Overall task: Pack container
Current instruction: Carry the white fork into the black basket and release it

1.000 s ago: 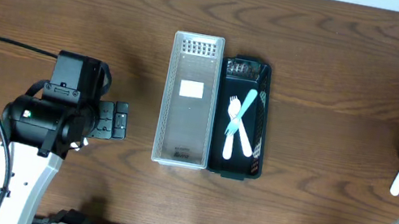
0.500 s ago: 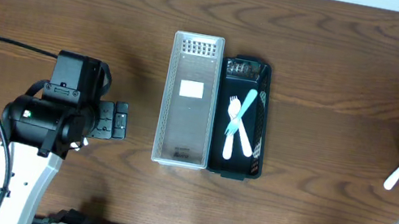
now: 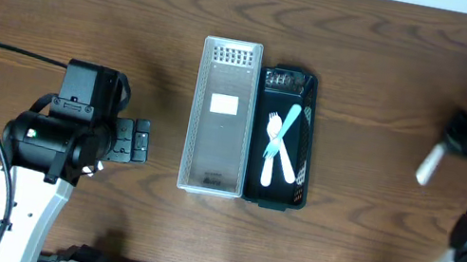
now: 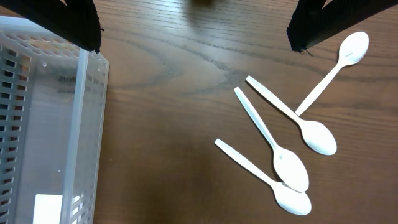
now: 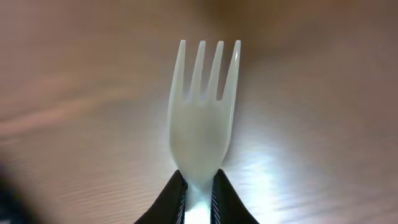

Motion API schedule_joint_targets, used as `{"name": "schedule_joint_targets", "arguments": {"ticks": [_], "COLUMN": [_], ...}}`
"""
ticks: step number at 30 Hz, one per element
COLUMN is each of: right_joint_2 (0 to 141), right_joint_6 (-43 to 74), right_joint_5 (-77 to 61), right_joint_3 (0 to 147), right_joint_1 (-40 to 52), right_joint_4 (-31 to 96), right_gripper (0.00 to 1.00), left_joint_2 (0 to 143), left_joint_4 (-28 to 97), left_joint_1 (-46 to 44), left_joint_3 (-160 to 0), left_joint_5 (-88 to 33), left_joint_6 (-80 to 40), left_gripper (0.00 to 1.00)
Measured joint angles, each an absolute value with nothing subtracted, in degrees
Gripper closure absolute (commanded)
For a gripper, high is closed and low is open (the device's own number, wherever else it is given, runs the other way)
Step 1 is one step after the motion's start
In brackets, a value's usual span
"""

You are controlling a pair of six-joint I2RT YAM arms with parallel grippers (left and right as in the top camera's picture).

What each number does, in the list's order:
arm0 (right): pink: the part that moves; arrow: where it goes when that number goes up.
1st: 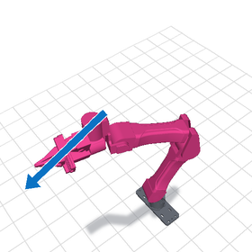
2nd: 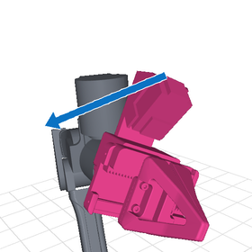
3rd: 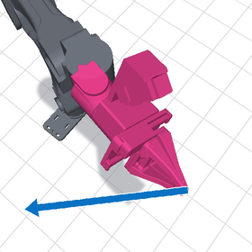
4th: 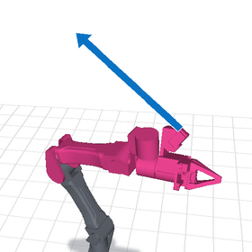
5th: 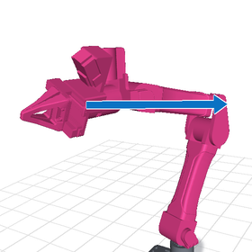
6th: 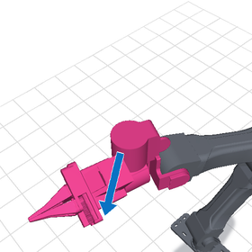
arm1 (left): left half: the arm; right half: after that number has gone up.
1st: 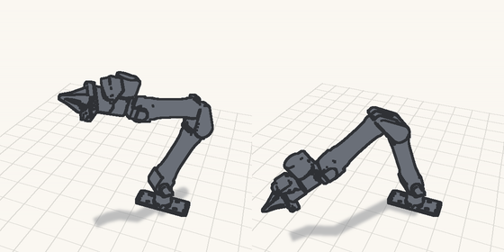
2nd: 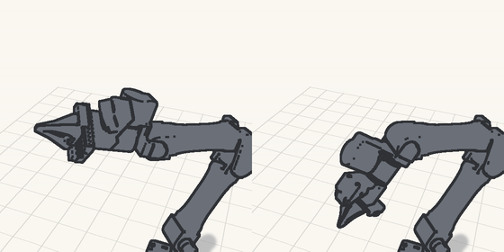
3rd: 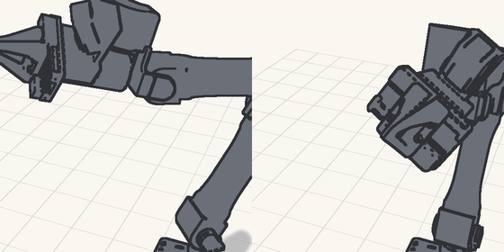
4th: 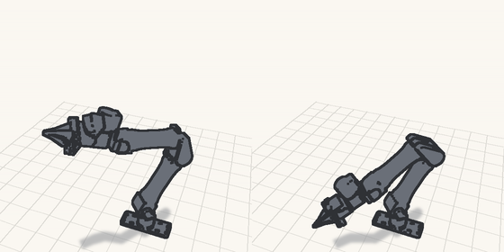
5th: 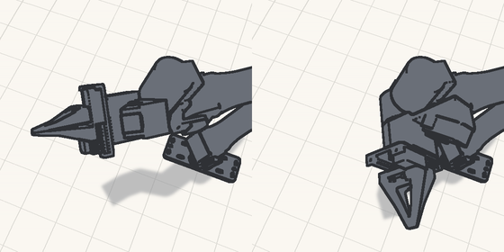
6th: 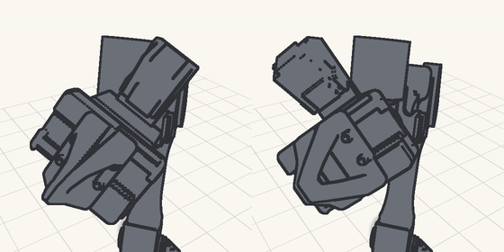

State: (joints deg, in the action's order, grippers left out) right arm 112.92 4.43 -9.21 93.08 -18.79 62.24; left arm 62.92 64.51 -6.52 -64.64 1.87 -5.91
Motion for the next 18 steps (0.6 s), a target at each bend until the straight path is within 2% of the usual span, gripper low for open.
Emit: {"name": "schedule_joint_targets", "arguments": {"ticks": [6, 11, 18], "right_joint_2": [99.68, 97.47, 104.33], "right_joint_6": [7.11, 11.40, 15.64], "right_joint_5": [-8.49, -5.87, -1.96], "right_joint_3": [98.02, 98.61, 98.50], "right_joint_1": [2.61, 17.98, 27.44], "right_joint_4": [59.57, 58.52, 58.70], "right_gripper": [0.99, 0.99, 0.99], "left_joint_2": [62.92, 62.89, 62.92], "left_joint_4": [64.51, 64.49, 64.49], "left_joint_1": [-6.52, -6.52, -6.52], "left_joint_3": [-64.64, -64.64, -64.64], "left_joint_5": [1.87, 1.87, 1.87], "left_joint_6": [-5.91, -5.91, -5.91], "left_gripper": [0.02, 0.02, 0.02]}}
